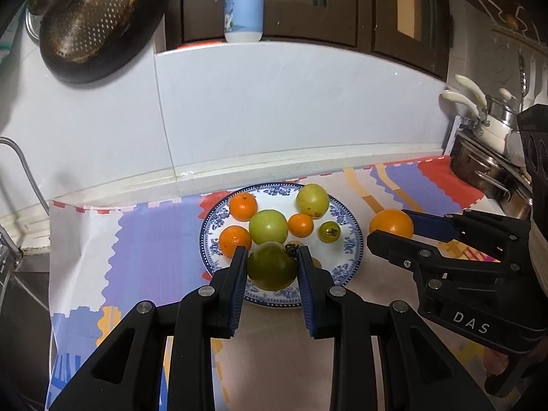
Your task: Organize fruits
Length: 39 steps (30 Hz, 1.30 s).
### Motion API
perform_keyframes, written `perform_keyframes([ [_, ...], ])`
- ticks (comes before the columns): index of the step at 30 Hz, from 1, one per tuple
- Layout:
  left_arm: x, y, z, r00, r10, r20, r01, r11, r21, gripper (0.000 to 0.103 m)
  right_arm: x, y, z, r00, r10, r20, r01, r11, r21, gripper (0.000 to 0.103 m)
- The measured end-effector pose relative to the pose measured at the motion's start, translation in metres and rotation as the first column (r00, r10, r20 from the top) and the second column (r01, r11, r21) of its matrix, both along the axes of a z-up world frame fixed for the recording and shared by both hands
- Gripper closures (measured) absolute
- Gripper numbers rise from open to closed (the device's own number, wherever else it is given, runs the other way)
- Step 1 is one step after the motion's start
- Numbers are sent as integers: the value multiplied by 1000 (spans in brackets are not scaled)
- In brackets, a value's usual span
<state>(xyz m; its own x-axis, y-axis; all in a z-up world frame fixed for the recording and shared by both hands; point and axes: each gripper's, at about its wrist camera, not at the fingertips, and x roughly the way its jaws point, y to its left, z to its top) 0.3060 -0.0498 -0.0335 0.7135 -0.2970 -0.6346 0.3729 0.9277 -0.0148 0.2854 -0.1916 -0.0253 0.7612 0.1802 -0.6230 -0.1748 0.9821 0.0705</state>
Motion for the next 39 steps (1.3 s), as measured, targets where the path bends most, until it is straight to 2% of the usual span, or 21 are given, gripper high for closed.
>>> perform_keyframes([
  [16,58,-16,-58,990,-13,-137,18,999,35,74,63,-10,-52,993,9,-118,-8,1000,3,64],
  [23,69,-18,-69,986,-10,-164,18,999,48,74,78,-12,-69,988,10,-152,-9,1000,7,64],
  [25,70,-18,-71,986,-2,-164,11,998,55,71,80,-14,-71,988,6,-153,-4,1000,13,64],
  [30,65,-15,-64,989,7,-150,-1,999,43,60,78,-17,-69,988,-17,-153,19,1000,12,55],
  [34,49,-12,-52,994,23,-106,-18,999,47,58,67,-21,-60,991,-35,-127,36,999,5,55],
  [39,25,-3,-34,998,52,-48,-49,998,47,49,43,-24,-47,994,-65,-92,64,998,-10,55],
])
